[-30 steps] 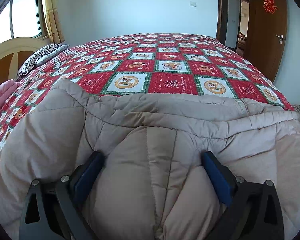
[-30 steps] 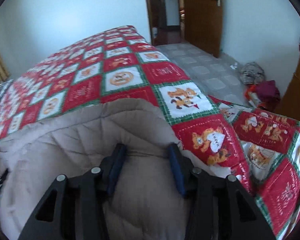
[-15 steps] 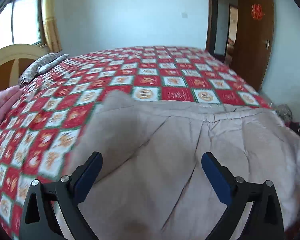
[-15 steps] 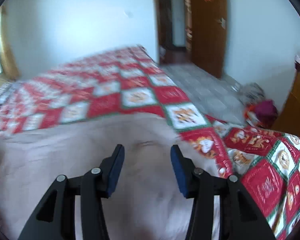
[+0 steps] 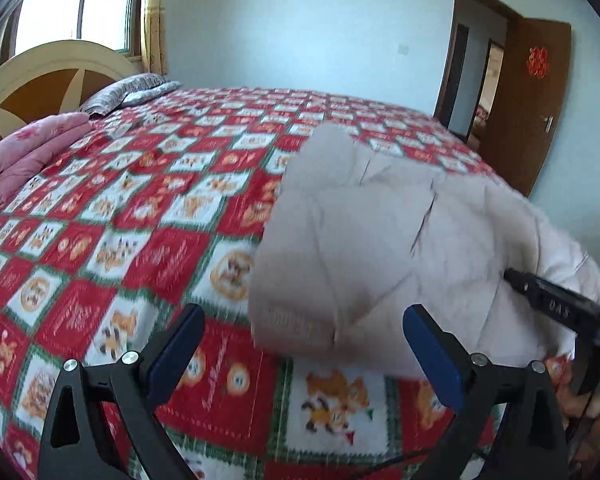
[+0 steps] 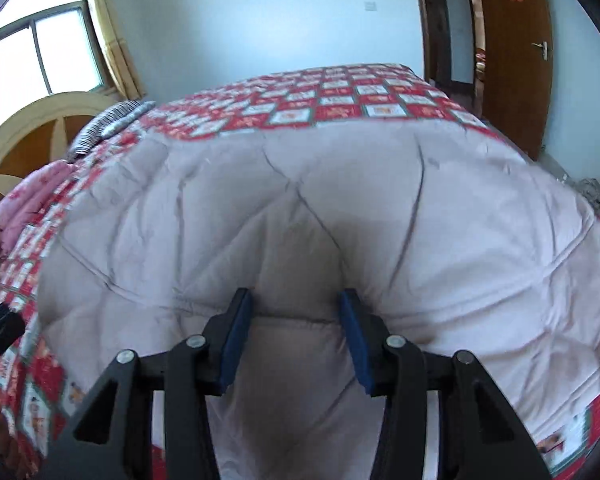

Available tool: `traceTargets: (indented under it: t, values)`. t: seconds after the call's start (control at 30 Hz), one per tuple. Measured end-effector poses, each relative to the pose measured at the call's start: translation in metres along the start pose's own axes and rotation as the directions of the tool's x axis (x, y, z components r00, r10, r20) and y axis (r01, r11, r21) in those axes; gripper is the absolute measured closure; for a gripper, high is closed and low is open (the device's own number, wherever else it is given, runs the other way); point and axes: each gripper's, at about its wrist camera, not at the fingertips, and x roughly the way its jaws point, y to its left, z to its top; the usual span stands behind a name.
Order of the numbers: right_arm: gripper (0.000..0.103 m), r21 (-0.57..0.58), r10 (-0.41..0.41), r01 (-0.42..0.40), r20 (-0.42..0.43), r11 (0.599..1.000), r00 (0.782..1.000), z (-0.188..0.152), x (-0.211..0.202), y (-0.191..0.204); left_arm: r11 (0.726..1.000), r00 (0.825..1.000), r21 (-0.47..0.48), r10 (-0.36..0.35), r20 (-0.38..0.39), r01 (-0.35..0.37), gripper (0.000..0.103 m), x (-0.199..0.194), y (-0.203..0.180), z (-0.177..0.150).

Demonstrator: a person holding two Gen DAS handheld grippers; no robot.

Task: Fold large clothes

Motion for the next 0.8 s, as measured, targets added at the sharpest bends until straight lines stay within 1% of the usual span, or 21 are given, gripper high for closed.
traceTargets:
  t: [0.07, 0.17, 0.27, 0.33, 0.47, 0.53, 0.63, 0.73, 0.8]
  values:
    - [0.054, -0.005, -0.012, 0.012, 0.002, 1.0, 1.0, -0.003, 0.005, 0.0, 1.0, 1.0, -0.014, -0.006, -0.031, 0.006, 0.003, 0.006, 0.003, -0.006]
    - [0.054, -0.071, -0.07, 0.072, 0.028, 0.995, 0.997, -0.011, 0.007, 0.01, 1.0, 0.997, -0.022, 0.003, -0.073, -0.005, 0.003, 0.019, 0.0, -0.015]
    - [0.054, -0.095, -0.105, 0.108, 0.037, 0.99, 0.994, -0.013, 0.008, 0.015, 1.0, 0.996, -0.017, 0.018, -0.087, -0.019, 0.003, 0.024, -0.002, -0.02]
    - [0.053, -0.092, -0.102, 0.106, 0.044, 0.99, 0.994, -0.013, 0.007, 0.013, 1.0, 0.997, -0.021, 0.012, -0.081, -0.014, 0.003, 0.02, -0.004, -0.02]
    - [0.053, -0.082, -0.087, 0.091, 0.056, 0.992, 0.995, -0.014, 0.005, 0.009, 1.0, 0.999, -0.012, 0.004, -0.04, -0.004, 0.003, 0.011, -0.011, -0.014]
    - [0.053, -0.078, -0.082, 0.086, 0.06, 0.993, 0.995, -0.015, 0.004, 0.008, 1.0, 0.999, -0.015, -0.02, -0.028, 0.019, 0.003, 0.012, -0.015, -0.009]
    - [0.053, -0.076, -0.076, 0.081, 0.064, 0.994, 0.995, -0.015, 0.004, 0.008, 0.999, 0.999, -0.032, -0.027, -0.038, 0.025, 0.003, 0.025, -0.018, 0.0]
    - [0.053, -0.075, -0.074, 0.079, 0.067, 0.994, 0.995, -0.016, 0.004, 0.009, 0.996, 0.998, -0.092, -0.018, -0.057, 0.013, 0.003, 0.042, -0.019, 0.009]
    - [0.053, -0.073, -0.072, 0.077, 0.068, 0.994, 0.995, -0.017, 0.004, 0.01, 0.992, 0.996, -0.129, -0.006, -0.087, -0.005, 0.002, 0.054, -0.02, 0.012]
